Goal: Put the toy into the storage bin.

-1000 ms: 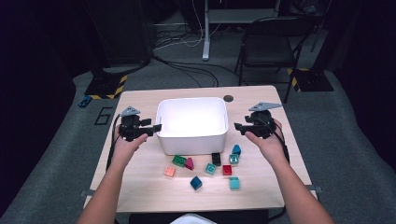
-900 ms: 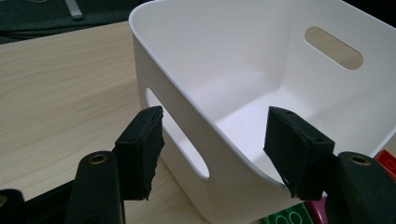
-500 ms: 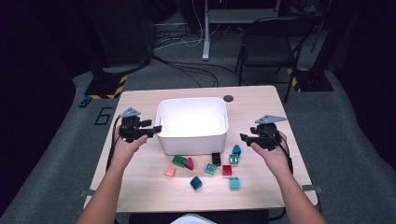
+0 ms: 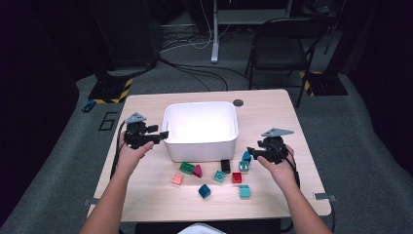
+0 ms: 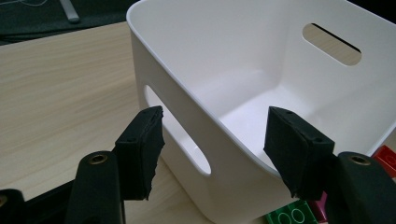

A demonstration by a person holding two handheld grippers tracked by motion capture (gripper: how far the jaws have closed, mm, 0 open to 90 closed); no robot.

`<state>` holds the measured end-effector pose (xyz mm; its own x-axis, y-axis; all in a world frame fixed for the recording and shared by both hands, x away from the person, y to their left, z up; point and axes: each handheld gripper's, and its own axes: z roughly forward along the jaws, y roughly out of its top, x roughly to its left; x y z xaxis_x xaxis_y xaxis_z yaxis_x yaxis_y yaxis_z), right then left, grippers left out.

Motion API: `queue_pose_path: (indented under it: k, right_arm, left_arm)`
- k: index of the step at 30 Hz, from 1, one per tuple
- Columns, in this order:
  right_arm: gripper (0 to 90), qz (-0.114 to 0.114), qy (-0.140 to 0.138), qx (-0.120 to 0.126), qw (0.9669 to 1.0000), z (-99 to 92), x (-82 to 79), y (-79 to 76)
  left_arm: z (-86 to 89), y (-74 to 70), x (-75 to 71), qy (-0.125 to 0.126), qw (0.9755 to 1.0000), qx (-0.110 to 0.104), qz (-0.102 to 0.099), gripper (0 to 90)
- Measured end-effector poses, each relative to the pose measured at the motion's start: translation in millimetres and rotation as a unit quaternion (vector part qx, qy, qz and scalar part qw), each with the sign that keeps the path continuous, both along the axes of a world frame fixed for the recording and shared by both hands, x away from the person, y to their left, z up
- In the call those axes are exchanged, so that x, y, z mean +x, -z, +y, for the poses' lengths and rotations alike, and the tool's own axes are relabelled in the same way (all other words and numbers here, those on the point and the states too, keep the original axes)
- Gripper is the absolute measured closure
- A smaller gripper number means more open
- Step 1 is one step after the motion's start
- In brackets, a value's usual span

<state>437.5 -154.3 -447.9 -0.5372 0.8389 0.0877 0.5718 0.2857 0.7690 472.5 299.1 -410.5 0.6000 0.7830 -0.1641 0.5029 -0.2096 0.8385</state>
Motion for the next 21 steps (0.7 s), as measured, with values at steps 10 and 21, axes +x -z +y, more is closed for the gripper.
queue_pose_path:
  k: [10,21]
  right_arm:
    - [45.1,0.010,-0.003,-0.005,0.9999,9.8,4.7,10.4]
    - [44.4,0.037,0.005,-0.016,0.9992,17.4,11.3,34.4]
  left_arm:
    - [0.6,1.0,0.5,0.001,1.0000,-0.005,0.000,36.1]
    - [0.9,1.9,0.3,0.001,1.0000,-0.004,-0.004,35.4]
